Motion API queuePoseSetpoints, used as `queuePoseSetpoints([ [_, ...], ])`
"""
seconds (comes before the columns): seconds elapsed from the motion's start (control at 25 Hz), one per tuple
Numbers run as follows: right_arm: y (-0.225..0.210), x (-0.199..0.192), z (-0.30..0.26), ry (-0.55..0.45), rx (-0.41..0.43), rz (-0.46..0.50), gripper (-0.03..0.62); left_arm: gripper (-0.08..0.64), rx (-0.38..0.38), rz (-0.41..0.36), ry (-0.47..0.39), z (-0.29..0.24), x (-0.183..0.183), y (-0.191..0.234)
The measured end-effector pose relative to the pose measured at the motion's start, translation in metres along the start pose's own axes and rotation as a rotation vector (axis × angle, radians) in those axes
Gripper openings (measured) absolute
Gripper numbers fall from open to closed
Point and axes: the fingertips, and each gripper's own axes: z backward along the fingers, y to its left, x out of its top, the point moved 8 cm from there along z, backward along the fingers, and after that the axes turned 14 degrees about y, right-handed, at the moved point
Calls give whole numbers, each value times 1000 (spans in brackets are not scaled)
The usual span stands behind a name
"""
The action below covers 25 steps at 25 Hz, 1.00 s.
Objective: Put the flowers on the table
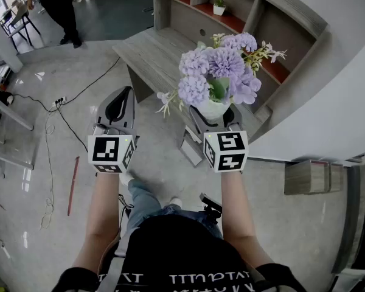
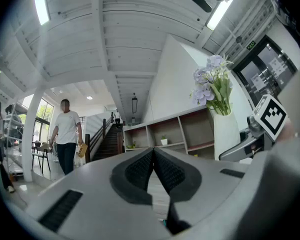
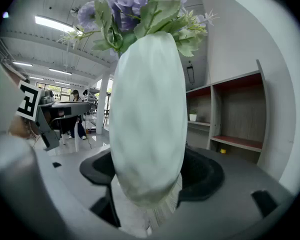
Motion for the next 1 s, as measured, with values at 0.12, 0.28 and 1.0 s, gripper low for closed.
queuePoseSetpoints([
  [0.12,-1,-2,1,7,-1,7,373,11,10,11,-5,0,1,0],
  [0.28,-5,-2,2,16,-1,9,373,11,17,25,-5,-3,1,-1],
  [1.0,-2,-1,0,12,-7,0,373,11,10,40,-29,-9,0,14],
])
